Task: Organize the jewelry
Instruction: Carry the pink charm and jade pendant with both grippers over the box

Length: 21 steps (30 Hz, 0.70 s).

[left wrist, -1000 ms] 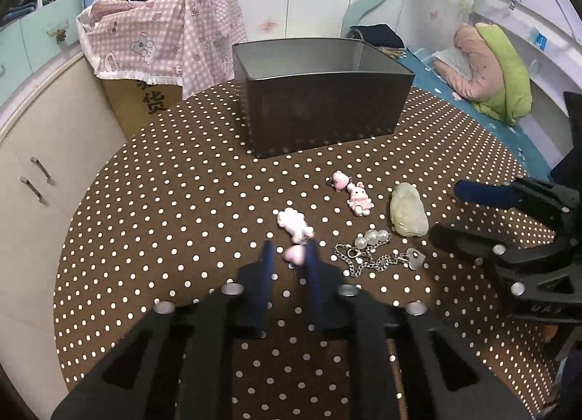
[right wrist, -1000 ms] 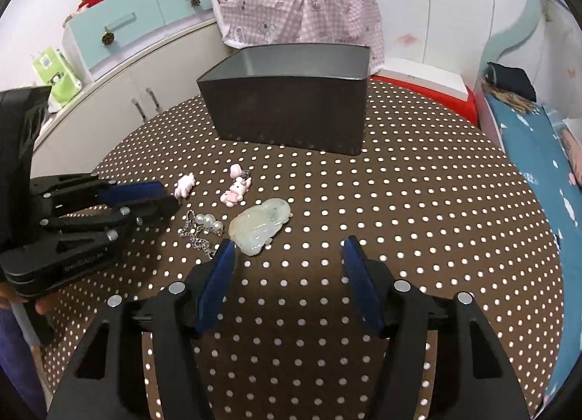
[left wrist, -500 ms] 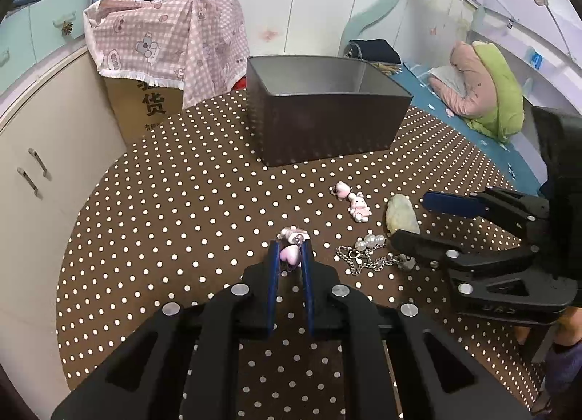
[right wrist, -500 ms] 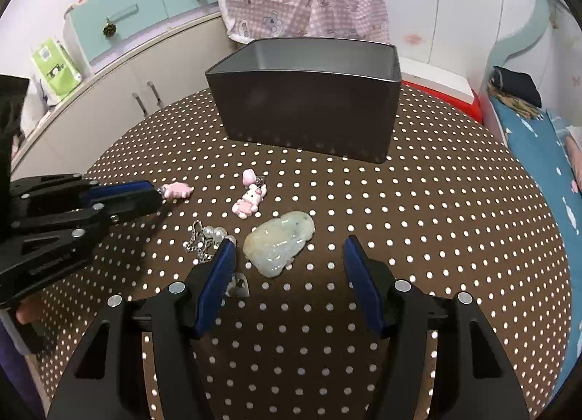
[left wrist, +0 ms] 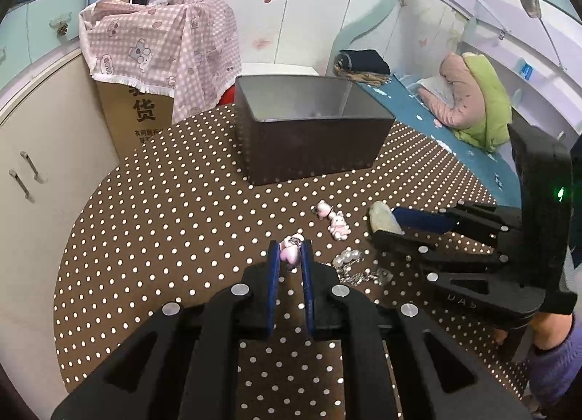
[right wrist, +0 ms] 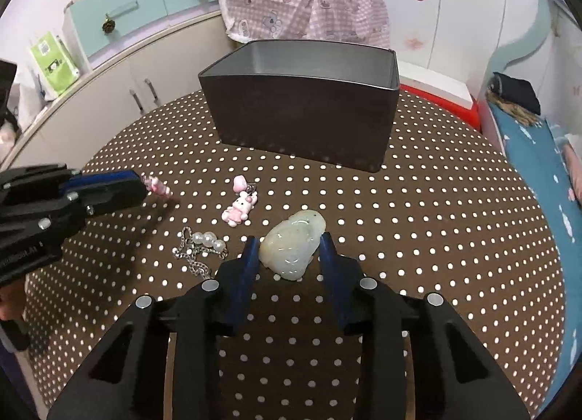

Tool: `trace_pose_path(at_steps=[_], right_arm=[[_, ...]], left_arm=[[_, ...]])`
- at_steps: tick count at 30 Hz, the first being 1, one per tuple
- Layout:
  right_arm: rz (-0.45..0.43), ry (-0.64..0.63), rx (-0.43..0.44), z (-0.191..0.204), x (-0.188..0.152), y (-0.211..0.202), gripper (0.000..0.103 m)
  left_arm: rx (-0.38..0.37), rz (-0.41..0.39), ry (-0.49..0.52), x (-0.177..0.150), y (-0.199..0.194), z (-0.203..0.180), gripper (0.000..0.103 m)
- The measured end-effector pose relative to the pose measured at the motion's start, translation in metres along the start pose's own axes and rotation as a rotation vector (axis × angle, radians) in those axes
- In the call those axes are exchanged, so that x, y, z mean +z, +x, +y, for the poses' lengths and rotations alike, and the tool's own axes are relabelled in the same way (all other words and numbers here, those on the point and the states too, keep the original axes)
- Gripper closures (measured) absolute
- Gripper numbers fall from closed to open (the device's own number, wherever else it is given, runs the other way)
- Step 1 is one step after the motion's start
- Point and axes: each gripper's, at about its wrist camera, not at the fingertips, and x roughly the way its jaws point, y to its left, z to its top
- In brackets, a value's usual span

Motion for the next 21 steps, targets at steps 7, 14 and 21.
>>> trace_pose_path(at_steps=[7,14,21], right_arm=[[-0.015,0.019,0.017,-0.009,0.002,-0.011,0.073],[-0.028,0.027,0.022,-0.019,0.006,-0.022,0.075],[-0.073,0.035,0.032,-0.024,0.013,-0.043,0.075]], left_arm=[[-0.050,-0.036,-0.005,0.017,-0.011,-0.003,0.093],[-0.076,-0.071,0.004,0.033,-0.023,-0.011,0.093],[-0.103,-0.095,0.005,0.044,-0.031,-0.016,0.093]])
